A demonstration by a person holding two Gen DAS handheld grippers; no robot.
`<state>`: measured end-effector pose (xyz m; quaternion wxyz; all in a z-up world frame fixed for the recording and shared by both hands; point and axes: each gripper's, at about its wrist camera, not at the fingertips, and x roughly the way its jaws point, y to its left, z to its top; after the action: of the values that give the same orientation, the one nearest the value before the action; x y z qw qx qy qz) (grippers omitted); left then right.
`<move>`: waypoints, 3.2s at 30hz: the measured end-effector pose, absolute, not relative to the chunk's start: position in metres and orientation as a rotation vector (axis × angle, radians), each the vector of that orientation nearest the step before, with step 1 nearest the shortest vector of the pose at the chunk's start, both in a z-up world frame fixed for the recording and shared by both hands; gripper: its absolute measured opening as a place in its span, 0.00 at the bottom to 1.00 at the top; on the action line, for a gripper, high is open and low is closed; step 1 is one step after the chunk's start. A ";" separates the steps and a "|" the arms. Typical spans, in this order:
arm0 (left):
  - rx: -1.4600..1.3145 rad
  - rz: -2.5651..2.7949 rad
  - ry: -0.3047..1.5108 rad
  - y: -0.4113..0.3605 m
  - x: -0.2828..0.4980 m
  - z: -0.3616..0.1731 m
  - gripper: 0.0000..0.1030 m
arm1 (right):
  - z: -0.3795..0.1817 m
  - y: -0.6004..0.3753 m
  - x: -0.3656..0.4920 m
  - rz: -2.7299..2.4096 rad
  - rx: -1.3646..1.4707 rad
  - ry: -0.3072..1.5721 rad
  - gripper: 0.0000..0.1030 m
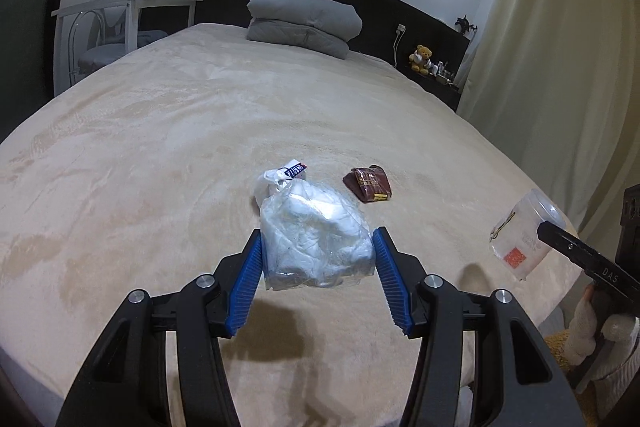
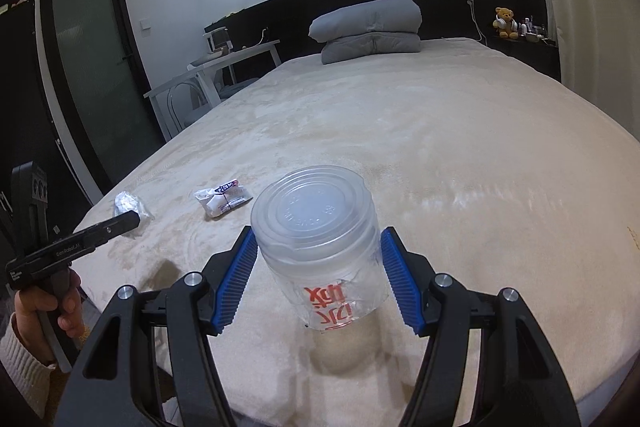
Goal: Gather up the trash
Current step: 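Carry the cup and tissue down over the plastic bag, then open both tools to drop the cup and tissue into the bag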
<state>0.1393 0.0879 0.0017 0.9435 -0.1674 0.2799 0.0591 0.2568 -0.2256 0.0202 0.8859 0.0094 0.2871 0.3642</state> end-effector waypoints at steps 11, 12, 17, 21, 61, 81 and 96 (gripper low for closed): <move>-0.308 0.074 0.516 0.043 0.073 0.006 0.52 | 0.021 -0.257 0.196 0.777 0.043 0.590 0.61; -0.307 0.074 0.516 0.040 0.069 0.005 0.52 | 0.021 -0.259 0.192 0.782 0.043 0.590 0.61; -0.275 0.056 0.524 0.022 0.056 0.003 0.52 | 0.019 -0.261 0.166 0.806 0.020 0.590 0.61; -0.274 0.042 0.523 0.014 0.045 0.002 0.52 | 0.016 -0.264 0.149 0.813 0.022 0.593 0.61; -0.361 -0.048 0.902 -0.047 0.027 -0.108 0.52 | -0.083 -0.253 0.138 0.883 0.118 1.102 0.62; -0.498 0.023 1.224 -0.029 0.052 -0.178 0.52 | -0.148 -0.210 0.150 0.769 -0.010 1.367 0.61; -0.510 0.034 1.337 -0.033 0.061 -0.204 0.53 | -0.177 -0.202 0.163 0.695 0.035 1.498 0.62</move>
<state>0.0606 -0.0330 -0.2038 0.7548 -0.2336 0.6128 0.0154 0.1627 -0.2018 -0.1768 0.6781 0.0156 0.6666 0.3092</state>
